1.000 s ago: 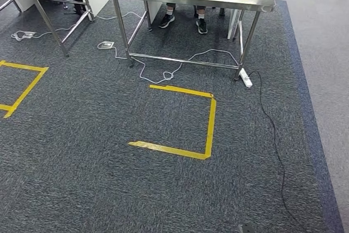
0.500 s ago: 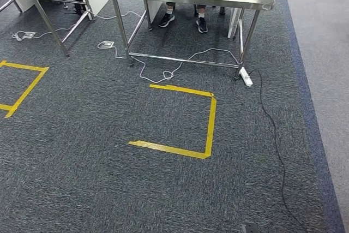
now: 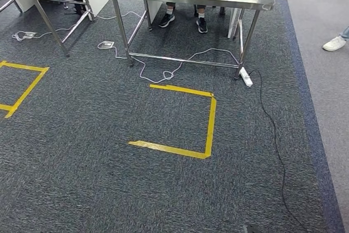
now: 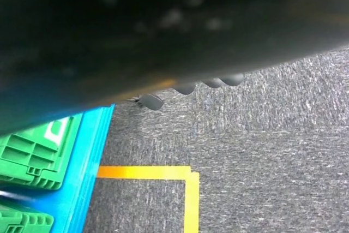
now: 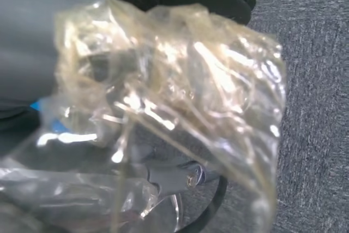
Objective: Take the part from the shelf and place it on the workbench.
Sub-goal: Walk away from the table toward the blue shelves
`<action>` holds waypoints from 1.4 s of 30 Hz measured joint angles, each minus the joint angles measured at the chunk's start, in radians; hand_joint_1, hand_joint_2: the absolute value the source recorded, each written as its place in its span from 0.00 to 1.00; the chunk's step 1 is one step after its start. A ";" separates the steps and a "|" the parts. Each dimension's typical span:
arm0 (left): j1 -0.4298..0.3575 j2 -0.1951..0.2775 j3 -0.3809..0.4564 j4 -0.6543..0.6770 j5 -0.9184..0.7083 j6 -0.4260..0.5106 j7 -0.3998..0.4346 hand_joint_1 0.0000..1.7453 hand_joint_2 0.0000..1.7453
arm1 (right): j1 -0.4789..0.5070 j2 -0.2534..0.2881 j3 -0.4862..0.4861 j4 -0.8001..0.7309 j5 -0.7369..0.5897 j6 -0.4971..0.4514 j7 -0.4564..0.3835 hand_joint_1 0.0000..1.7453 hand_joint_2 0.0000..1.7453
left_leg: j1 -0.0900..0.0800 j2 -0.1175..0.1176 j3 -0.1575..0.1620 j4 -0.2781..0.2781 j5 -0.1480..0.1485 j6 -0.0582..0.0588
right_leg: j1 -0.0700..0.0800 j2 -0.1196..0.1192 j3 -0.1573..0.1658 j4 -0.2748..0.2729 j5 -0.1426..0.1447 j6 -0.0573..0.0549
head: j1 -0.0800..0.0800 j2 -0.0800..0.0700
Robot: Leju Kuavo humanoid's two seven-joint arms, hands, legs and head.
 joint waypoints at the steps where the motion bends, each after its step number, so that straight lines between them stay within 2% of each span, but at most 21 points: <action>1: -0.001 0.000 0.001 0.000 -0.003 -0.002 -0.001 0.00 0.00 | 0.000 0.000 -0.002 0.000 -0.002 0.000 -0.002 0.00 0.00 | 0.000 0.000 0.000 0.000 0.000 0.000 | 0.000 0.000 0.000 0.000 0.000 0.000 | 0.000 0.000; 7: -0.007 0.000 0.019 0.005 -0.019 -0.007 -0.004 0.00 0.00 | 0.001 0.000 -0.010 0.000 -0.010 -0.009 -0.011 0.00 0.00 | 0.000 0.000 0.000 0.000 0.000 0.000 | 0.000 0.000 0.000 0.000 0.000 0.000 | 0.000 0.000; 13: -0.007 0.000 0.027 0.008 -0.017 -0.008 0.001 0.00 0.00 | 0.002 0.000 -0.012 0.000 -0.010 -0.033 -0.019 0.00 0.00 | -0.002 0.000 -0.003 0.006 -0.001 0.002 | -0.003 0.000 0.000 -0.001 0.004 0.006 | 0.000 0.000; 17: -0.006 0.000 0.027 0.008 -0.001 -0.009 0.010 0.00 0.00 | 0.007 0.002 -0.020 -0.004 -0.010 -0.039 -0.019 0.00 0.00 | -0.004 0.000 -0.008 0.012 0.001 0.010 | -0.006 0.000 -0.001 -0.001 0.009 0.014 | 0.000 0.000; 20: -0.006 0.000 0.027 0.008 0.005 -0.009 0.014 0.00 0.00 | 0.010 0.003 -0.025 -0.007 -0.010 -0.041 -0.020 0.00 0.00 | -0.004 0.001 -0.012 0.008 0.011 0.021 | -0.007 0.000 -0.005 -0.001 0.012 0.024 | 0.000 0.000; 21: -0.006 0.000 0.027 0.008 0.006 -0.009 0.015 0.00 0.00 | 0.011 0.004 -0.027 -0.007 -0.010 -0.042 -0.020 0.00 0.00 | -0.001 0.002 -0.014 0.005 0.017 0.026 | -0.007 0.001 -0.013 0.011 0.000 0.027 | 0.000 0.000; 22: -0.006 -0.001 0.026 0.008 0.007 -0.009 0.016 0.00 0.00 | 0.012 0.004 -0.027 -0.007 -0.010 -0.043 -0.020 0.00 0.00 | 0.002 0.003 -0.019 0.001 0.024 0.031 | -0.006 0.002 -0.028 0.041 -0.026 0.030 | 0.001 0.000; 23: -0.006 -0.001 0.026 0.009 0.007 -0.009 0.016 0.00 0.00 | 0.013 0.004 -0.028 -0.007 -0.010 -0.043 -0.020 0.00 0.00 | 0.004 0.004 -0.025 0.000 0.029 0.034 | -0.007 0.004 -0.052 0.095 -0.064 0.033 | 0.002 0.000; 25: -0.005 -0.001 0.027 0.009 0.007 -0.009 0.017 0.00 0.00 | 0.014 0.004 -0.031 -0.007 -0.010 -0.043 -0.020 0.00 0.00 | 0.004 0.004 -0.038 0.000 0.036 0.035 | -0.008 0.005 -0.107 0.243 -0.147 0.037 | 0.003 0.000; 26: -0.005 -0.001 0.027 0.009 0.007 -0.009 0.017 0.00 0.00 | 0.015 0.004 -0.032 -0.007 -0.010 -0.043 -0.020 0.00 0.00 | 0.003 0.004 -0.044 0.001 0.038 0.034 | -0.008 0.005 -0.123 0.296 -0.170 0.038 | 0.003 0.000; 27: -0.005 -0.001 0.027 0.009 0.007 -0.009 0.017 0.00 0.00 | 0.017 0.004 -0.034 -0.007 -0.010 -0.044 -0.020 0.00 0.00 | 0.002 0.004 -0.047 0.001 0.041 0.032 | -0.008 0.004 -0.118 0.312 -0.174 0.037 | 0.003 0.000; 28: -0.005 -0.001 0.027 0.009 0.007 -0.009 0.017 0.00 0.00 | 0.018 0.004 -0.035 -0.008 -0.010 -0.044 -0.020 0.00 0.00 | 0.002 0.004 -0.048 0.001 0.042 0.031 | -0.007 0.004 -0.089 0.277 -0.157 0.034 | 0.004 0.000; 29: -0.005 -0.001 0.027 0.010 0.007 -0.009 0.017 0.00 0.00 | 0.019 0.004 -0.035 -0.008 -0.010 -0.044 -0.020 0.00 0.00 | 0.002 0.001 -0.048 0.002 0.043 0.028 | -0.007 0.007 -0.042 0.207 -0.128 0.030 | 0.004 0.000; 31: -0.006 -0.002 0.027 0.010 0.007 -0.009 0.017 0.00 0.00 | 0.016 0.004 -0.036 -0.010 -0.011 -0.045 -0.020 0.00 0.00 | 0.001 -0.006 -0.049 0.005 0.045 0.020 | -0.006 0.033 0.057 0.047 -0.086 0.017 | 0.003 0.000; 32: -0.007 -0.002 0.026 0.010 0.007 -0.009 0.017 0.00 0.00 | 0.016 0.004 -0.036 -0.012 -0.011 -0.045 -0.021 0.00 0.00 | 0.001 -0.011 -0.051 0.006 0.046 0.013 | -0.004 0.044 0.085 0.001 -0.079 0.011 | 0.003 0.000; 33: -0.008 -0.002 0.026 0.010 0.008 -0.009 0.017 0.00 0.00 | 0.017 0.004 -0.036 -0.012 -0.011 -0.045 -0.021 0.00 0.00 | 0.002 -0.014 -0.054 0.007 0.048 0.007 | -0.002 0.050 0.098 -0.020 -0.080 0.006 | 0.002 0.000; 35: -0.008 -0.002 0.025 0.010 0.010 -0.009 0.018 0.00 0.00 | 0.021 0.004 -0.036 -0.013 -0.011 -0.046 -0.021 0.00 0.00 | 0.005 -0.020 -0.058 0.008 0.052 -0.002 | 0.001 0.040 0.100 -0.020 -0.079 0.001 | 0.002 0.000; 39: -0.008 -0.001 0.025 0.010 0.011 -0.009 0.018 0.00 0.00 | 0.024 0.004 -0.037 -0.013 -0.011 -0.047 -0.021 0.00 0.00 | 0.005 -0.024 -0.058 0.007 0.054 -0.005 | 0.002 0.035 0.100 -0.021 -0.078 -0.002 | 0.002 0.000; 40: -0.007 -0.001 0.025 0.010 0.014 -0.008 0.019 0.00 0.00 | 0.024 0.005 -0.037 -0.014 -0.011 -0.047 -0.021 0.00 0.00 | 0.006 -0.025 -0.063 0.019 0.044 -0.010 | -0.001 0.029 0.100 -0.024 -0.075 -0.007 | 0.000 0.000; 42: -0.005 0.000 0.024 0.011 0.022 -0.007 0.023 0.00 0.00 | 0.026 0.008 -0.042 -0.016 -0.012 -0.050 -0.021 0.00 0.00 | 0.013 -0.024 -0.138 0.186 -0.042 -0.030 | -0.006 -0.006 0.090 -0.030 -0.068 -0.019 | -0.004 0.000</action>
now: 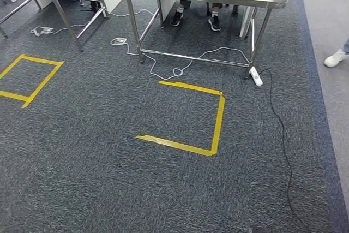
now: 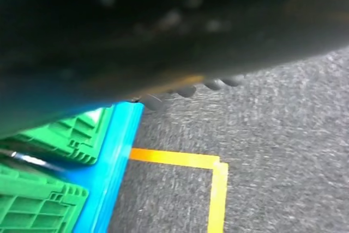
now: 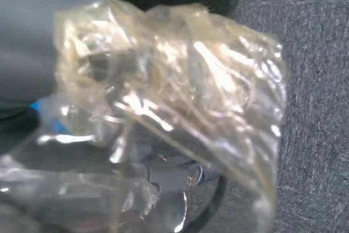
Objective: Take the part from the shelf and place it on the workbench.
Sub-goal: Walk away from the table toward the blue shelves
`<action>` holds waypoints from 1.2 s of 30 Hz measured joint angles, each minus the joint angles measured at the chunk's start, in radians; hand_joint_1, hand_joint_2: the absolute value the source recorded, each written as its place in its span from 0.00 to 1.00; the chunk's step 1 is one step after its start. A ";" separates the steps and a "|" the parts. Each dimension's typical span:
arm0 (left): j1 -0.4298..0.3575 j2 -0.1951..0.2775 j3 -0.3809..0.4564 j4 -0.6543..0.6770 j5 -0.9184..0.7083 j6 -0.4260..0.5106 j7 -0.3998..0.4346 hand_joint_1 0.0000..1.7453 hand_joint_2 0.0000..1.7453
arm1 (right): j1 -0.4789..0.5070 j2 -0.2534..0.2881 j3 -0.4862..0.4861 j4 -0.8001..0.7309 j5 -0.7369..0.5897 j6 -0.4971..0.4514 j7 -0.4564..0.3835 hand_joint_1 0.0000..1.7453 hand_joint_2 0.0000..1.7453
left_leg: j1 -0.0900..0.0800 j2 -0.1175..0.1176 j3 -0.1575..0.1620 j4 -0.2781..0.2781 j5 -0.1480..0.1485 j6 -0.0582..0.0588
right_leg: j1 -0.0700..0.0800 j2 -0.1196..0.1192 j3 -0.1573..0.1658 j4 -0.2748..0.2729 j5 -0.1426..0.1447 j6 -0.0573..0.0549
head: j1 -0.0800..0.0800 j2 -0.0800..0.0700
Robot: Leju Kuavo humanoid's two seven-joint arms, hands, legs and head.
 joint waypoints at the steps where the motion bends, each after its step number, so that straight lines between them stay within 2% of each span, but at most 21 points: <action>1: 0.002 0.000 -0.001 0.000 0.004 0.000 0.002 0.00 0.00 | 0.001 0.001 -0.003 -0.001 -0.001 -0.001 0.000 0.00 0.00 | 0.005 0.003 -0.031 0.075 -0.035 -0.010 | -0.002 -0.019 -0.005 -0.001 0.002 -0.004 | -0.002 0.000; 2: 0.003 0.001 -0.002 0.000 0.007 0.001 0.005 0.00 0.00 | 0.002 0.002 -0.007 -0.001 -0.003 -0.002 0.000 0.00 0.00 | 0.011 0.007 -0.048 0.120 -0.049 -0.017 | -0.002 -0.035 -0.009 0.000 0.001 -0.004 | -0.003 0.000; 3: 0.005 0.001 -0.003 0.000 0.010 0.001 0.007 0.00 0.00 | 0.002 0.002 -0.008 -0.002 -0.004 -0.002 0.000 0.00 0.00 | 0.014 0.013 -0.018 0.068 -0.018 -0.019 | -0.003 -0.043 -0.009 0.002 -0.001 -0.002 | -0.003 0.000; 5: 0.006 0.000 -0.006 0.000 0.015 0.001 0.011 0.00 0.00 | 0.002 0.004 -0.012 -0.004 -0.007 -0.003 0.000 0.00 0.00 | 0.017 0.045 0.063 -0.080 0.043 -0.020 | -0.001 -0.056 -0.006 0.010 -0.006 0.007 | -0.004 0.000; 7: 0.007 0.000 -0.011 0.000 0.019 0.001 0.013 0.00 0.00 | 0.001 0.004 -0.018 -0.007 -0.010 -0.004 0.000 0.00 0.00 | 0.016 0.064 0.102 -0.159 0.064 -0.011 | 0.004 -0.064 -0.008 0.022 -0.015 0.017 | 0.001 0.000; 9: 0.011 -0.002 -0.017 0.000 0.021 0.001 0.015 0.00 0.00 | 0.000 0.004 -0.025 -0.008 -0.014 -0.005 -0.002 0.00 0.00 | 0.015 0.058 0.099 -0.164 0.064 -0.003 | 0.007 -0.067 -0.013 0.028 -0.020 -0.001 | 0.007 0.000; 11: 0.014 -0.002 -0.021 0.000 0.023 0.001 0.016 0.00 0.00 | 0.000 0.004 -0.032 -0.010 -0.017 -0.004 -0.003 0.00 0.00 | 0.013 0.058 0.098 -0.164 0.063 -0.001 | 0.008 -0.066 -0.014 0.029 -0.018 -0.023 | 0.008 0.000; 12: 0.014 -0.003 -0.023 0.000 0.024 0.001 0.016 0.00 0.00 | 0.001 0.005 -0.034 -0.010 -0.018 -0.003 -0.003 0.00 0.00 | 0.011 0.058 0.098 -0.164 0.063 0.002 | 0.007 -0.066 -0.014 0.028 -0.015 -0.022 | 0.007 0.000; 16: 0.014 -0.002 -0.028 0.000 0.028 0.001 0.016 0.00 0.00 | 0.002 0.005 -0.040 -0.010 -0.018 -0.002 -0.004 0.00 0.00 | 0.003 0.059 0.096 -0.162 0.061 0.011 | 0.000 -0.063 -0.007 0.026 -0.008 -0.007 | 0.007 0.000; 18: 0.014 -0.002 -0.028 0.000 0.028 0.001 0.016 0.00 0.00 | 0.003 0.005 -0.042 -0.010 -0.018 -0.002 -0.004 0.00 0.00 | 0.000 0.060 0.095 -0.161 0.061 0.014 | -0.004 -0.063 -0.006 0.025 -0.007 0.010 | 0.007 0.000; 21: 0.015 -0.001 -0.028 0.000 0.029 0.001 0.016 0.00 0.00 | 0.004 0.008 -0.043 -0.013 -0.017 -0.004 -0.004 0.00 0.00 | -0.006 0.061 0.091 -0.151 0.055 0.028 | -0.012 -0.064 -0.006 0.021 -0.006 0.041 | 0.006 0.000; 24: 0.017 0.000 -0.029 0.000 0.033 0.002 0.020 0.00 0.00 | 0.003 0.010 -0.045 -0.022 -0.013 -0.010 -0.005 0.00 0.00 | -0.004 0.053 0.089 -0.160 0.062 0.042 | -0.013 -0.070 -0.005 0.020 -0.007 0.053 | 0.005 0.000; 26: 0.018 -0.001 -0.033 0.000 0.037 0.002 0.022 0.00 0.00 | 0.004 0.010 -0.047 -0.028 -0.009 -0.014 -0.008 0.00 0.00 | 0.003 0.040 0.092 -0.176 0.076 0.050 | -0.012 -0.044 -0.026 0.061 -0.040 0.055 | 0.008 0.000; 28: 0.018 -0.002 -0.037 -0.001 0.039 0.003 0.023 0.00 0.00 | 0.007 0.011 -0.049 -0.030 -0.006 -0.016 -0.010 0.00 0.00 | 0.008 0.023 0.088 -0.183 0.084 0.054 | -0.012 -0.005 -0.083 0.184 -0.110 0.056 | 0.012 0.000; 29: 0.018 -0.002 -0.039 -0.001 0.039 0.003 0.023 0.00 0.00 | 0.010 0.011 -0.049 -0.030 -0.006 -0.016 -0.010 0.00 0.00 | 0.008 0.013 0.085 -0.182 0.086 0.053 | -0.013 0.004 -0.116 0.255 -0.140 0.057 | 0.013 0.000; 30: 0.019 -0.003 -0.041 -0.001 0.039 0.003 0.023 0.00 0.00 | 0.013 0.011 -0.050 -0.030 -0.006 -0.016 -0.010 0.00 0.00 | 0.008 0.002 0.083 -0.182 0.087 0.051 | -0.014 0.008 -0.138 0.304 -0.154 0.058 | 0.013 0.000; 31: 0.019 -0.003 -0.041 -0.001 0.039 0.003 0.023 0.00 0.00 | 0.016 0.011 -0.050 -0.031 -0.005 -0.017 -0.010 0.00 0.00 | 0.009 -0.012 0.082 -0.180 0.088 0.048 | -0.015 0.009 -0.143 0.314 -0.146 0.059 | 0.013 0.000; 32: 0.020 -0.003 -0.042 -0.001 0.039 0.003 0.024 0.00 0.00 | 0.018 0.011 -0.051 -0.031 -0.005 -0.017 -0.010 0.00 0.00 | 0.011 -0.025 0.082 -0.178 0.088 0.044 | -0.017 0.011 -0.128 0.282 -0.119 0.061 | 0.013 0.000; 33: 0.020 -0.003 -0.043 -0.001 0.039 0.003 0.024 0.00 0.00 | 0.019 0.011 -0.051 -0.032 -0.005 -0.017 -0.010 0.00 0.00 | 0.014 -0.039 0.081 -0.174 0.087 0.038 | -0.021 0.020 -0.095 0.216 -0.079 0.062 | 0.013 0.000; 34: 0.020 -0.002 -0.044 -0.001 0.039 0.002 0.025 0.00 0.00 | 0.019 0.011 -0.052 -0.032 -0.004 -0.018 -0.010 0.00 0.00 | 0.016 -0.052 0.079 -0.168 0.085 0.030 | -0.024 0.045 -0.059 0.145 -0.052 0.065 | 0.014 0.000; 36: 0.020 -0.001 -0.047 -0.001 0.040 0.003 0.026 0.00 0.00 | 0.019 0.012 -0.052 -0.033 -0.003 -0.019 -0.010 0.00 0.00 | 0.018 -0.075 0.070 -0.153 0.080 0.013 | -0.029 0.087 -0.015 0.056 -0.032 0.063 | 0.015 0.000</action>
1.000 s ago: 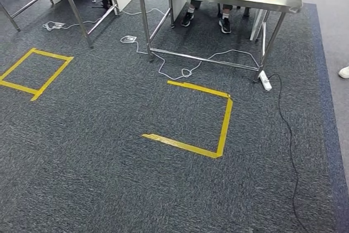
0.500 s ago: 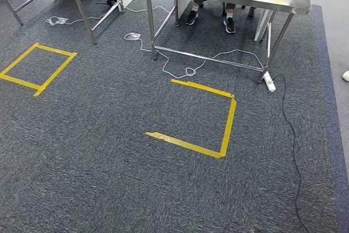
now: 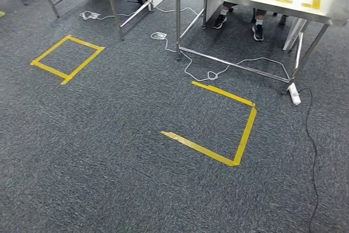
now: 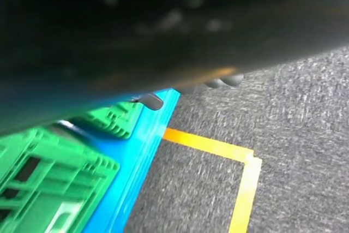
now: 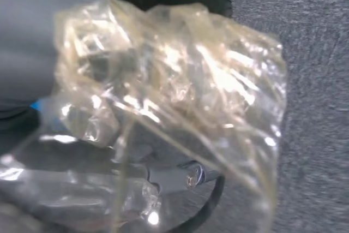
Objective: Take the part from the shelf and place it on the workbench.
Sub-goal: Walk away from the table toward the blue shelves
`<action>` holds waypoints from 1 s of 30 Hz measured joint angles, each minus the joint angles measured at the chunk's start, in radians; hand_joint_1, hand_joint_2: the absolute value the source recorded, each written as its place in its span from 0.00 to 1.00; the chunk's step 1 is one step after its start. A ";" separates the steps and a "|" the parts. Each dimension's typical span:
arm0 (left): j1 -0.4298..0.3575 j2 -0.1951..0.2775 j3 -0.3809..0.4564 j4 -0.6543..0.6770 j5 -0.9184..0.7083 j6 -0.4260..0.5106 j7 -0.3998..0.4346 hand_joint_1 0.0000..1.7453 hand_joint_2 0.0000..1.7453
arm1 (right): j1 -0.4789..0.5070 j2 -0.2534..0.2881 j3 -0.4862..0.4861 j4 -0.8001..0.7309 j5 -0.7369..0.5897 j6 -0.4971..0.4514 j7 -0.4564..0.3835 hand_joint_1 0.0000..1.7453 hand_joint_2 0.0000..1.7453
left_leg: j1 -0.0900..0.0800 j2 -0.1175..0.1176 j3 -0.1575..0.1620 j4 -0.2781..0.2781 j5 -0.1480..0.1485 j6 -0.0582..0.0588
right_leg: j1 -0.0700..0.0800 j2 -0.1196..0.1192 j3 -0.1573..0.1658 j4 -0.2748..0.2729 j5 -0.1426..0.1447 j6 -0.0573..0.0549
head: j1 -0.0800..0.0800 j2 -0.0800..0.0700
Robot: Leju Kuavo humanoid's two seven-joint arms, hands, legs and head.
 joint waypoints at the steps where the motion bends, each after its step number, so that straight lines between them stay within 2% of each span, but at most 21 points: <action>1: 0.000 0.000 -0.002 0.000 0.000 0.000 0.000 0.00 0.00 | 0.001 0.000 0.000 0.000 0.001 -0.001 0.000 0.00 0.00 | 0.001 -0.010 -0.006 0.004 0.001 -0.008 | 0.001 0.010 0.006 -0.007 -0.008 -0.004 | 0.001 0.000; 3: 0.003 0.000 -0.004 0.000 0.000 0.000 0.002 0.00 0.00 | 0.001 0.000 -0.001 -0.001 0.003 -0.003 0.000 0.00 0.00 | 0.005 -0.025 -0.014 0.007 0.003 -0.020 | 0.004 -0.012 0.010 -0.002 -0.007 -0.019 | 0.000 0.000; 5: 0.006 0.000 -0.005 0.000 0.000 0.000 0.003 0.00 0.00 | 0.000 0.000 -0.002 -0.002 0.005 -0.007 0.000 0.00 0.00 | 0.005 0.012 -0.031 0.040 -0.017 -0.029 | 0.005 -0.036 0.011 -0.002 -0.004 -0.035 | -0.005 0.000; 7: 0.004 0.001 -0.006 0.000 0.000 0.000 0.003 0.00 0.00 | 0.002 0.000 -0.003 -0.003 0.005 -0.008 -0.001 0.00 0.00 | 0.003 0.066 -0.087 0.158 -0.080 -0.032 | 0.010 -0.066 0.011 -0.003 -0.004 -0.047 | -0.012 0.000; 9: 0.004 0.001 -0.007 0.000 0.000 -0.001 0.003 0.00 0.00 | 0.004 0.000 -0.004 -0.004 0.006 -0.008 -0.001 0.00 0.00 | 0.002 0.079 -0.152 0.295 -0.136 -0.033 | 0.018 -0.099 0.009 -0.003 -0.007 -0.053 | -0.014 0.000; 10: 0.005 0.001 -0.008 0.000 0.000 -0.001 0.003 0.00 0.00 | 0.004 0.000 -0.005 -0.004 0.006 -0.009 -0.001 0.00 0.00 | 0.002 0.080 -0.164 0.323 -0.137 -0.031 | 0.021 -0.114 0.008 -0.003 -0.008 -0.054 | -0.014 0.000; 11: 0.007 0.001 -0.008 0.000 0.000 -0.001 0.003 0.00 0.00 | 0.003 0.000 -0.005 -0.004 0.006 -0.009 -0.001 0.00 0.00 | 0.001 0.081 -0.156 0.309 -0.119 -0.028 | 0.023 -0.127 0.007 -0.003 -0.011 -0.056 | -0.014 0.000; 12: 0.008 0.000 -0.007 0.000 0.000 -0.001 0.003 0.00 0.00 | 0.002 0.000 -0.005 -0.004 0.006 -0.009 -0.001 0.00 0.00 | 0.000 0.086 -0.129 0.259 -0.086 -0.023 | 0.025 -0.139 0.008 -0.003 -0.014 -0.056 | -0.014 0.000; 14: 0.008 0.000 -0.007 0.000 -0.001 -0.002 0.002 0.00 0.00 | 0.000 0.000 -0.006 -0.004 0.008 -0.010 -0.001 0.00 0.00 | -0.009 0.126 -0.054 0.116 -0.028 -0.009 | 0.029 -0.162 0.016 -0.002 -0.023 -0.052 | -0.014 0.000; 16: 0.005 0.000 -0.008 0.000 -0.004 -0.003 0.000 0.00 0.00 | -0.001 0.001 -0.006 -0.004 0.012 -0.010 -0.002 0.00 0.00 | -0.019 0.155 -0.017 0.040 -0.013 0.001 | 0.034 -0.182 0.022 -0.001 -0.030 -0.043 | -0.013 0.000; 18: 0.006 0.000 -0.006 0.000 -0.007 -0.004 -0.004 0.00 0.00 | -0.004 0.001 -0.007 -0.005 0.016 -0.011 -0.002 0.00 0.00 | -0.022 0.140 -0.020 0.034 -0.013 0.007 | 0.034 -0.200 0.031 -0.004 -0.032 -0.034 | -0.013 0.000; 19: 0.008 0.000 -0.005 0.000 -0.009 -0.004 -0.007 0.00 0.00 | -0.006 0.002 -0.008 -0.005 0.018 -0.011 -0.002 0.00 0.00 | -0.020 0.130 -0.021 0.031 -0.010 0.012 | 0.033 -0.192 0.033 -0.001 -0.036 -0.028 | -0.013 0.000; 21: 0.007 -0.002 -0.003 0.000 -0.013 -0.004 -0.012 0.00 0.00 | -0.010 0.002 -0.009 -0.006 0.022 -0.011 -0.003 0.00 0.00 | -0.015 0.111 -0.022 0.023 -0.003 0.023 | 0.029 -0.141 0.011 0.049 -0.072 -0.019 | -0.010 0.000; 22: 0.005 -0.002 -0.003 0.000 -0.016 -0.004 -0.015 0.00 0.00 | -0.010 0.002 -0.010 -0.007 0.023 -0.011 -0.003 0.00 0.00 | -0.014 0.101 -0.023 0.021 -0.001 0.026 | 0.028 -0.109 -0.019 0.106 -0.102 -0.017 | -0.008 0.000; 23: 0.003 -0.002 -0.003 0.000 -0.018 -0.004 -0.017 0.00 0.00 | -0.008 0.002 -0.011 -0.007 0.024 -0.011 -0.003 0.00 0.00 | -0.014 0.089 -0.024 0.021 -0.001 0.028 | 0.027 -0.090 -0.055 0.178 -0.133 -0.016 | -0.008 0.000; 24: 0.001 -0.002 -0.002 0.000 -0.020 -0.004 -0.018 0.00 0.00 | -0.006 0.002 -0.012 -0.007 0.024 -0.011 -0.003 0.00 0.00 | -0.014 0.075 -0.025 0.021 -0.001 0.029 | 0.027 -0.082 -0.092 0.245 -0.153 -0.015 | -0.008 0.000; 25: 0.001 -0.001 -0.002 0.000 -0.020 -0.004 -0.019 0.00 0.00 | -0.003 0.002 -0.013 -0.007 0.024 -0.011 -0.003 0.00 0.00 | -0.014 0.061 -0.025 0.021 -0.001 0.029 | 0.027 -0.079 -0.118 0.284 -0.155 -0.015 | -0.008 0.000; 26: 0.000 -0.001 -0.001 0.000 -0.018 -0.003 -0.020 0.00 0.00 | -0.002 0.002 -0.014 -0.007 0.024 -0.011 -0.003 0.00 0.00 | -0.015 0.046 -0.024 0.021 -0.001 0.029 | 0.027 -0.077 -0.128 0.285 -0.136 -0.015 | -0.008 0.000; 27: 0.000 -0.001 -0.001 0.000 -0.014 -0.003 -0.020 0.00 0.00 | -0.001 0.002 -0.015 -0.007 0.024 -0.012 -0.003 0.00 0.00 | -0.015 0.030 -0.021 0.022 -0.002 0.028 | 0.027 -0.073 -0.119 0.245 -0.098 -0.017 | -0.008 0.000; 28: 0.000 -0.001 -0.001 0.000 -0.009 -0.003 -0.020 0.00 0.00 | -0.001 0.002 -0.016 -0.007 0.024 -0.013 -0.003 0.00 0.00 | -0.015 0.015 -0.018 0.022 -0.003 0.026 | 0.026 -0.059 -0.095 0.177 -0.051 -0.019 | -0.008 0.000; 30: -0.001 -0.001 -0.001 0.000 -0.002 -0.002 -0.020 0.00 0.00 | -0.002 0.002 -0.018 -0.007 0.025 -0.016 -0.003 0.00 0.00 | -0.015 -0.011 -0.019 0.025 -0.006 0.020 | 0.021 -0.004 -0.047 0.056 0.004 -0.026 | -0.008 0.000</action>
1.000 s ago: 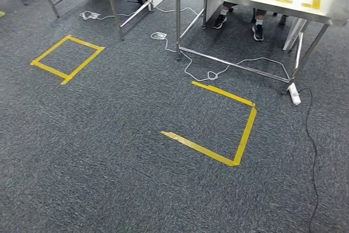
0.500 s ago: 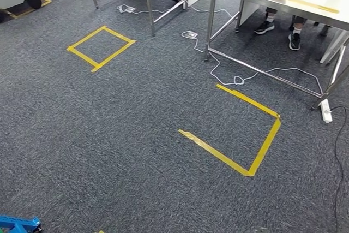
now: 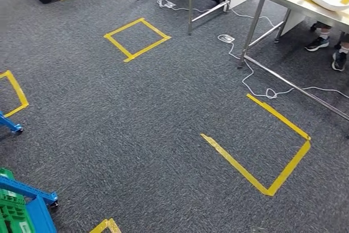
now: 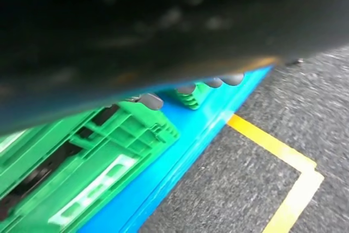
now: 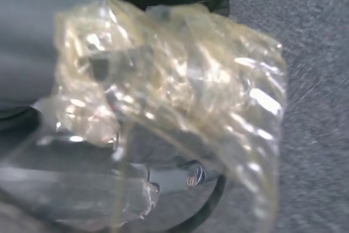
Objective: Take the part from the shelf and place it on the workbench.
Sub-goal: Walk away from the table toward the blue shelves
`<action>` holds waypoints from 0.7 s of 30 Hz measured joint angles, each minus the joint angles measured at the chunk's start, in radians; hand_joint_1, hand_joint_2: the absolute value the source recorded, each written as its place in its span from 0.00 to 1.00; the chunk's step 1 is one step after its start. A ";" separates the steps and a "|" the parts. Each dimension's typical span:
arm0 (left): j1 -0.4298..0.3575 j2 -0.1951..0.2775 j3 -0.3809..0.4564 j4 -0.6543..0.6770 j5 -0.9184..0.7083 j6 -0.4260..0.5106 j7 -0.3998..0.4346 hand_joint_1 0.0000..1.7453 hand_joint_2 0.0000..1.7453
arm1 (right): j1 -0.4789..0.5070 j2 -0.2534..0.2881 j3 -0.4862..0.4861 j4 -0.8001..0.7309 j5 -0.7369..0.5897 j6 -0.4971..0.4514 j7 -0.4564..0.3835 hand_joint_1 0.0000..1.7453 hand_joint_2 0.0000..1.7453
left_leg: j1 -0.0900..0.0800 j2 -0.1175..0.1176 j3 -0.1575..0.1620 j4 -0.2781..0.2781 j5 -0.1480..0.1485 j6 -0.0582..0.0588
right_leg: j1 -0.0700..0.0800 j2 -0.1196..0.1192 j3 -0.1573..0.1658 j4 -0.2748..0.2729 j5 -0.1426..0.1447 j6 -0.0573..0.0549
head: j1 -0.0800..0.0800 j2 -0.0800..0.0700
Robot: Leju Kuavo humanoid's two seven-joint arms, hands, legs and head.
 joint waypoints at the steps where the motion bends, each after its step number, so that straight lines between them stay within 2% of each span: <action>1: -0.001 0.000 0.000 0.000 0.001 0.000 0.000 0.00 0.00 | 0.000 0.000 -0.001 0.000 0.000 -0.001 0.000 0.00 0.00 | 0.002 -0.012 -0.004 0.002 0.001 -0.006 | -0.001 0.021 0.014 -0.030 0.007 -0.003 | -0.001 0.000; 2: -0.001 0.001 0.000 0.000 0.002 0.000 0.000 0.00 0.00 | 0.001 0.000 -0.002 0.000 0.000 -0.001 0.000 0.00 0.00 | 0.004 -0.024 -0.010 0.004 0.002 -0.012 | -0.001 0.031 0.019 -0.038 0.002 -0.006 | -0.002 0.000; 3: -0.001 0.001 0.001 0.000 0.002 0.000 0.000 0.00 0.00 | 0.002 0.000 -0.003 0.000 0.000 -0.001 0.000 0.00 0.00 | 0.007 -0.037 -0.016 0.005 0.005 -0.019 | 0.001 0.022 0.023 -0.043 0.002 -0.010 | -0.002 0.000; 4: 0.000 0.001 0.002 0.000 0.003 0.000 0.000 0.00 0.00 | 0.002 0.001 -0.004 0.000 0.001 -0.001 0.000 0.00 0.00 | 0.010 -0.036 -0.020 0.007 0.005 -0.025 | 0.001 0.009 0.024 -0.044 0.004 -0.015 | -0.002 0.000; 6: 0.001 0.001 0.004 0.000 0.010 0.000 0.004 0.00 0.00 | -0.001 0.002 -0.007 0.000 0.002 -0.001 -0.002 0.00 0.00 | 0.008 0.014 -0.041 0.045 -0.019 -0.035 | -0.001 -0.019 0.029 -0.051 0.006 -0.028 | -0.008 0.000; 8: 0.000 0.002 0.003 0.000 0.022 -0.002 0.017 0.00 0.00 | -0.002 0.002 -0.009 0.000 0.004 -0.001 -0.006 0.00 0.00 | 0.007 0.075 -0.093 0.153 -0.076 -0.042 | 0.000 -0.051 0.035 -0.054 0.004 -0.037 | -0.014 0.000; 9: 0.000 0.002 0.003 0.000 0.030 -0.003 0.026 0.00 0.00 | 0.000 0.002 -0.010 0.000 0.006 0.000 -0.008 0.00 0.00 | 0.008 0.085 -0.124 0.217 -0.103 -0.045 | 0.002 -0.069 0.037 -0.054 0.001 -0.039 | -0.014 0.000; 10: 0.001 0.002 0.002 0.000 0.039 -0.005 0.036 0.00 0.00 | 0.002 0.002 -0.011 0.000 0.008 0.000 -0.008 0.00 0.00 | 0.010 0.088 -0.147 0.264 -0.116 -0.047 | 0.003 -0.087 0.038 -0.053 -0.002 -0.040 | -0.014 0.000; 11: 0.004 0.002 0.000 0.000 0.051 -0.005 0.046 0.00 0.00 | 0.003 0.002 -0.012 0.000 0.011 0.001 -0.010 0.00 0.00 | 0.011 0.090 -0.154 0.279 -0.110 -0.048 | 0.004 -0.104 0.038 -0.053 -0.006 -0.040 | -0.014 0.000; 12: 0.009 0.001 -0.002 0.000 0.066 -0.006 0.057 0.00 0.00 | 0.003 0.002 -0.012 0.000 0.014 0.001 -0.011 0.00 0.00 | 0.011 0.093 -0.142 0.258 -0.088 -0.048 | 0.004 -0.120 0.040 -0.053 -0.009 -0.039 | -0.014 0.000; 13: 0.014 0.001 -0.007 0.000 0.086 -0.006 0.068 0.00 0.00 | 0.003 0.002 -0.012 0.000 0.016 0.000 -0.014 0.00 0.00 | 0.011 0.102 -0.110 0.201 -0.054 -0.047 | 0.004 -0.134 0.043 -0.053 -0.014 -0.037 | -0.014 0.000; 15: 0.021 0.001 -0.023 -0.001 0.135 -0.010 0.087 0.00 0.00 | 0.003 0.002 -0.015 0.001 0.022 -0.008 -0.023 0.00 0.00 | 0.006 0.141 -0.039 0.072 -0.007 -0.039 | 0.008 -0.158 0.055 -0.052 -0.025 -0.029 | -0.014 0.000; 16: 0.024 0.000 -0.034 -0.003 0.162 -0.012 0.094 0.00 0.00 | 0.003 0.002 -0.018 0.002 0.026 -0.013 -0.028 0.00 0.00 | 0.004 0.154 -0.018 0.033 0.001 -0.034 | 0.011 -0.169 0.060 -0.052 -0.030 -0.023 | -0.012 0.000; 17: 0.026 0.000 -0.046 -0.005 0.186 -0.014 0.098 0.00 0.00 | 0.004 0.002 -0.021 0.005 0.030 -0.018 -0.033 0.00 0.00 | 0.001 0.158 -0.012 0.019 -0.001 -0.029 | 0.013 -0.178 0.064 -0.053 -0.033 -0.018 | -0.010 0.000; 18: 0.028 0.000 -0.057 -0.006 0.205 -0.015 0.100 0.00 0.00 | 0.003 0.003 -0.025 0.008 0.035 -0.022 -0.038 0.00 0.00 | -0.001 0.148 -0.013 0.018 -0.001 -0.023 | 0.014 -0.186 0.072 -0.055 -0.035 -0.012 | -0.008 0.000; 19: 0.032 -0.001 -0.067 -0.007 0.220 -0.015 0.101 0.00 0.00 | 0.002 0.004 -0.029 0.012 0.039 -0.024 -0.043 0.00 0.00 | 0.002 0.139 -0.012 0.015 0.000 -0.017 | 0.014 -0.187 0.077 -0.056 -0.037 -0.008 | -0.006 0.000; 20: 0.035 -0.002 -0.076 -0.007 0.230 -0.015 0.101 0.00 0.00 | 0.001 0.005 -0.033 0.016 0.042 -0.025 -0.049 0.00 0.00 | 0.005 0.132 -0.010 0.010 0.002 -0.011 | 0.013 -0.171 0.080 -0.052 -0.043 -0.003 | -0.005 0.000; 21: 0.038 -0.003 -0.084 -0.007 0.237 -0.015 0.101 0.00 0.00 | -0.001 0.006 -0.038 0.020 0.046 -0.025 -0.054 0.00 0.00 | 0.009 0.124 -0.007 0.005 0.005 -0.006 | 0.013 -0.145 0.073 -0.033 -0.059 0.000 | -0.004 0.000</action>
